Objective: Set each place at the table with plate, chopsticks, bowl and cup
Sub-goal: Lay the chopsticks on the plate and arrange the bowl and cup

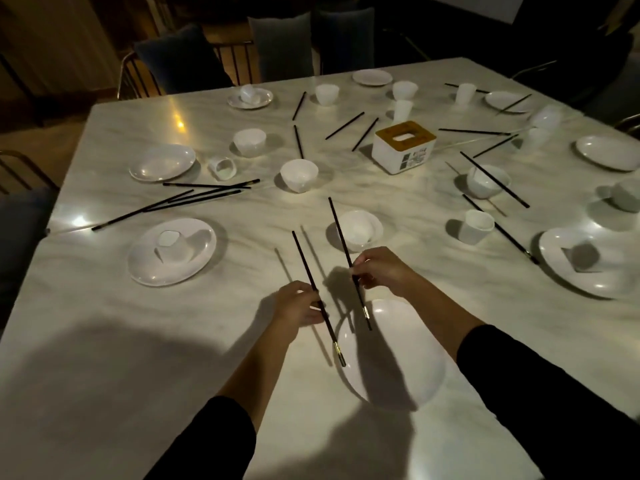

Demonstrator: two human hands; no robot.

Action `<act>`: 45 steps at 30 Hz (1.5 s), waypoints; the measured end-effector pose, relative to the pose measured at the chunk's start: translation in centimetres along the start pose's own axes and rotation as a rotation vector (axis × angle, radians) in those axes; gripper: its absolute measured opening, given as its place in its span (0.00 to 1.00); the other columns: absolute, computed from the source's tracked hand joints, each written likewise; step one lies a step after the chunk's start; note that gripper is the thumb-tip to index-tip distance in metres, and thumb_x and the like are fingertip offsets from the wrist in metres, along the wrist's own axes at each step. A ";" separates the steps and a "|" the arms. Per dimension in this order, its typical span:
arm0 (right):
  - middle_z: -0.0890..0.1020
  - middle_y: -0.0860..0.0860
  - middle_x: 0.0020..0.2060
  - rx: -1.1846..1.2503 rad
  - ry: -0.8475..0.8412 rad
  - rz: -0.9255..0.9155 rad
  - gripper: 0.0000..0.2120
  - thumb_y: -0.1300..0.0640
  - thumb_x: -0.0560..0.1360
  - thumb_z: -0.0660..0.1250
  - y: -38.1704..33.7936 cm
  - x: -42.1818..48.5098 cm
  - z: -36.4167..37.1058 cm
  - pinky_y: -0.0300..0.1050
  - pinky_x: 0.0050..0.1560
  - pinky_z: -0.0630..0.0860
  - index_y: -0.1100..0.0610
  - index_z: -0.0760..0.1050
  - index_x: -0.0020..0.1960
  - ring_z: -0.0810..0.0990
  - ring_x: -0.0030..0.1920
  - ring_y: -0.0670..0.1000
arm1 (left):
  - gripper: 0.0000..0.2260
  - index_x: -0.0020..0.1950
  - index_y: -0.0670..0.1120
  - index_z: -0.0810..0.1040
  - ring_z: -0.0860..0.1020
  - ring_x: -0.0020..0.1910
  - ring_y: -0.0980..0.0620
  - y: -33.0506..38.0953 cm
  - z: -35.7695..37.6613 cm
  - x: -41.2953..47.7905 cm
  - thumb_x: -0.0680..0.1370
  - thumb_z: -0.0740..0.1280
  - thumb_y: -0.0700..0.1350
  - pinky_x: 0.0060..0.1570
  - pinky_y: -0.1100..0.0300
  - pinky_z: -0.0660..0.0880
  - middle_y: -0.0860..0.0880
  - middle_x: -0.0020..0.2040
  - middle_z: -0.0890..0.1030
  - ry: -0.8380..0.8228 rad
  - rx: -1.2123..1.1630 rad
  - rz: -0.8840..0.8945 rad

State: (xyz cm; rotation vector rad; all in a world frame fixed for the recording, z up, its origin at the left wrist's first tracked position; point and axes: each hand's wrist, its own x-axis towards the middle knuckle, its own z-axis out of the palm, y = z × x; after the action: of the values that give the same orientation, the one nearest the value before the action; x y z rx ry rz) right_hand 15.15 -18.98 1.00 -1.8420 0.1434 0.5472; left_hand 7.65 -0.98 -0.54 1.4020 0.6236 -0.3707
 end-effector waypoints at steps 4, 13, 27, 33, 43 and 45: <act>0.77 0.55 0.26 -0.063 0.003 0.091 0.10 0.72 0.68 0.72 4.0 -3.5 -1.4 0.38 0.27 0.75 0.61 0.74 0.34 0.77 0.23 0.48 | 0.04 0.49 0.38 0.72 0.79 0.31 0.42 -2.7 3.3 -1.5 0.76 0.64 0.32 0.29 0.56 0.80 0.38 0.36 0.78 -0.068 0.014 -0.055; 0.80 0.51 0.30 -0.035 0.059 0.126 0.09 0.73 0.64 0.73 11.8 -9.5 -2.9 0.39 0.33 0.77 0.60 0.78 0.34 0.80 0.32 0.49 | 0.01 0.46 0.34 0.73 0.78 0.32 0.40 -8.3 9.6 -3.3 0.76 0.63 0.31 0.27 0.53 0.80 0.35 0.37 0.77 -0.118 0.031 -0.151; 0.82 0.59 0.40 -0.070 -0.029 0.078 0.10 0.73 0.66 0.71 13.7 -10.8 -3.6 0.42 0.42 0.79 0.66 0.82 0.46 0.81 0.39 0.54 | 0.07 0.50 0.26 0.76 0.80 0.30 0.43 -10.1 11.7 -3.3 0.73 0.67 0.28 0.27 0.57 0.81 0.35 0.35 0.79 -0.055 0.053 -0.165; 0.82 0.58 0.35 -0.073 -0.047 0.094 0.12 0.75 0.67 0.69 13.5 -11.1 -4.0 0.37 0.35 0.78 0.70 0.81 0.49 0.79 0.32 0.51 | 0.07 0.50 0.26 0.77 0.80 0.22 0.48 -10.0 12.2 -3.5 0.73 0.66 0.27 0.26 0.60 0.80 0.37 0.33 0.79 -0.027 0.061 -0.149; 0.81 0.64 0.41 -0.003 -0.016 0.115 0.10 0.75 0.69 0.67 13.8 -11.5 -3.7 0.43 0.39 0.79 0.72 0.80 0.50 0.78 0.32 0.56 | 0.09 0.53 0.26 0.76 0.79 0.29 0.45 -10.0 12.3 -3.9 0.73 0.66 0.27 0.27 0.60 0.80 0.38 0.34 0.78 0.008 0.061 -0.137; 0.81 0.64 0.41 -0.007 -0.014 0.112 0.10 0.75 0.69 0.67 13.9 -11.6 -3.5 0.46 0.42 0.79 0.72 0.80 0.50 0.78 0.33 0.57 | 0.09 0.53 0.26 0.76 0.79 0.23 0.49 -9.9 12.3 -4.0 0.73 0.66 0.27 0.25 0.61 0.79 0.39 0.35 0.78 0.015 0.065 -0.127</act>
State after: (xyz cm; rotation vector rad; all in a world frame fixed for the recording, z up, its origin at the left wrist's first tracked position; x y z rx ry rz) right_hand 0.90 -28.91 -5.14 -1.8441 0.2374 0.6388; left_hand 0.89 -15.01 -5.41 1.4317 0.7202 -0.4857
